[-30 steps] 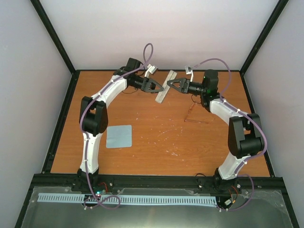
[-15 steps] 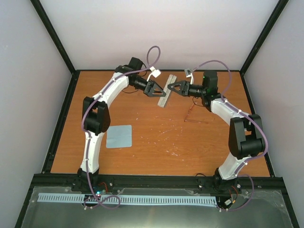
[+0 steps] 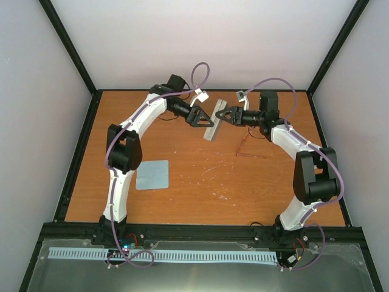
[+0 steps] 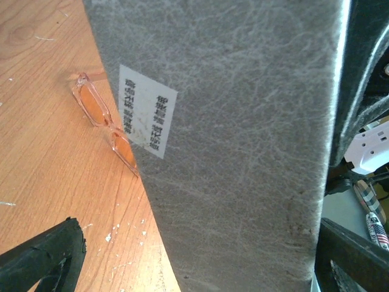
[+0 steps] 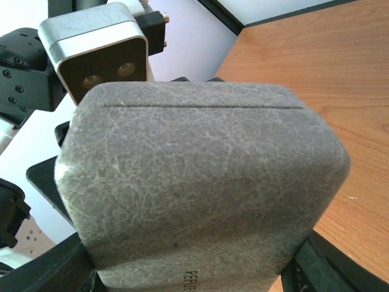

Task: Organize the sunglasses
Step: Open the sunglasses case.

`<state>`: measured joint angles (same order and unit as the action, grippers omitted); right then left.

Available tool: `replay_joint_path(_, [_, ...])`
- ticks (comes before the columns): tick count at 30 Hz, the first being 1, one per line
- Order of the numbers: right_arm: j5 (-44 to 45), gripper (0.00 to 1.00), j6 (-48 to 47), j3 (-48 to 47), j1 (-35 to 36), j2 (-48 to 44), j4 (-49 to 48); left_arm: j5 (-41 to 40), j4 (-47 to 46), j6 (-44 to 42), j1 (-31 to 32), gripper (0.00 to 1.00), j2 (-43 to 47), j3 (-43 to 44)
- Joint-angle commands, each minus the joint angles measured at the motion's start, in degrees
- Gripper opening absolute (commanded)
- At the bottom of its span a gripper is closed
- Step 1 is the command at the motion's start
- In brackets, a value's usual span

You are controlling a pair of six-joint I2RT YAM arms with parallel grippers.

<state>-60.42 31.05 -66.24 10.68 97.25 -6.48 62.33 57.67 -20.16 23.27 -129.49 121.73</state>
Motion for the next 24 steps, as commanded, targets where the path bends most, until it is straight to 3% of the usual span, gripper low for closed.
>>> replay_joint_path(1, [-8.1,0.03,-4.4,-4.3,1.1,-5.3,5.4,-7.4,-0.2,-2.1,-2.8,1.0,-3.8,1.7])
replay_joint_path(17, [-7.3,0.03,-11.7,-4.0,1.0,-7.9,17.0,-11.4,-0.1,-4.3,-4.8,0.99,-5.7,3.4])
replay_joint_path(19, [-3.2,0.03,-11.6,-3.2,0.7,-8.2,17.1,-9.2,0.2,-4.6,-5.1,0.99,-4.5,2.9])
replay_joint_path(24, [0.6,0.03,-4.2,-0.1,0.0,-7.4,6.2,1.5,-0.4,-4.9,-5.8,0.99,0.9,-3.6])
